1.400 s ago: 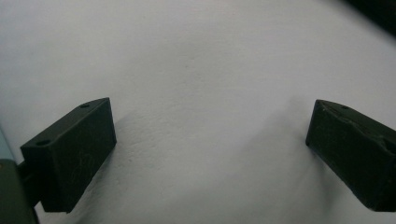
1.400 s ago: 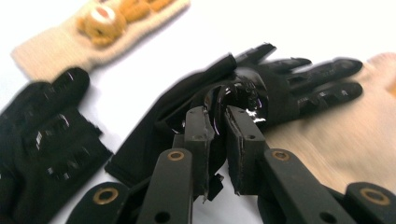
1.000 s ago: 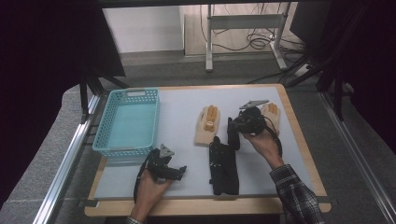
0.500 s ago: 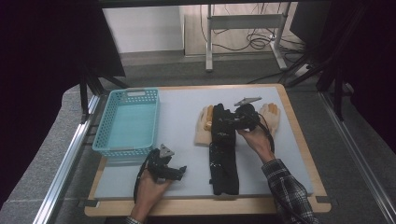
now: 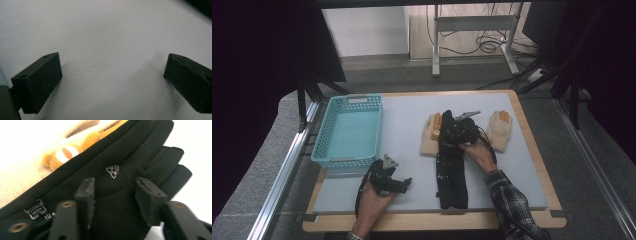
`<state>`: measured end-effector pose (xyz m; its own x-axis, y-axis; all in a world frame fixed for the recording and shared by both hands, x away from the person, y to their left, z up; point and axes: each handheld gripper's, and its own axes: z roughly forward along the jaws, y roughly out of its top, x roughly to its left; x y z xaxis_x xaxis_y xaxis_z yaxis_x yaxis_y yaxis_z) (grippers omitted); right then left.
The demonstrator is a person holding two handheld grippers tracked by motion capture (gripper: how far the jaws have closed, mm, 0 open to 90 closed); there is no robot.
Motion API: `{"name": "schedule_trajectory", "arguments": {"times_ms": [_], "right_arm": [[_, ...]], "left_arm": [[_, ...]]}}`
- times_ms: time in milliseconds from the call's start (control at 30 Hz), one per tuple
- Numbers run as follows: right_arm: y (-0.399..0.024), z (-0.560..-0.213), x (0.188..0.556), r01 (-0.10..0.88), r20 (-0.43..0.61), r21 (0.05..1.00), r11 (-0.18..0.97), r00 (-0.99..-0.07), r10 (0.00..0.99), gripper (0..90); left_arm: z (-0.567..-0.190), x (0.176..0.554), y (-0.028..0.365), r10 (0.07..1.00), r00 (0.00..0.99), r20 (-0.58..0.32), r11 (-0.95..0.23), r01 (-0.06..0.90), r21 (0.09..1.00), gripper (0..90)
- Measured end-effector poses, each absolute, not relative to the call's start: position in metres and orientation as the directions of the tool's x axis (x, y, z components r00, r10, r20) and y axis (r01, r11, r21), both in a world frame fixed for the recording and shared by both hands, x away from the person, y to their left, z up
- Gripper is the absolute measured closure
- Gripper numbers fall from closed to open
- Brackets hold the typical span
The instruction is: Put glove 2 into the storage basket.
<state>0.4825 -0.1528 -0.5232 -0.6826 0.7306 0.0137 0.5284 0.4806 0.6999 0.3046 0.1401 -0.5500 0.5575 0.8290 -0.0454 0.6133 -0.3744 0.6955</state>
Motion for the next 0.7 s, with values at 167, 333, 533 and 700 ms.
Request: {"name": "schedule_trajectory", "arguments": {"times_ms": [167,333,533,700], "right_arm": [[-0.156,-0.519,0.481,0.545,-0.003,0.695,0.469,-0.649,0.76,79.1],[-0.153,-0.515,0.477,0.542,-0.033,0.686,0.485,-0.643,0.765,86.8],[-0.16,-0.5,0.473,0.54,-0.008,0.707,0.456,-0.639,0.769,88.3],[-0.164,-0.483,0.465,0.53,0.004,0.725,0.44,-0.642,0.767,88.3]], "left_arm": [[-0.55,0.305,0.14,0.829,0.558,-0.045,-0.375,0.614,0.695,1.9],[-0.55,0.305,0.14,0.829,0.557,-0.046,-0.374,0.614,0.695,1.9],[-0.55,0.305,0.14,0.829,0.558,-0.046,-0.374,0.613,0.695,1.9],[-0.55,0.305,0.14,0.828,0.558,-0.046,-0.375,0.614,0.694,1.9]]}}
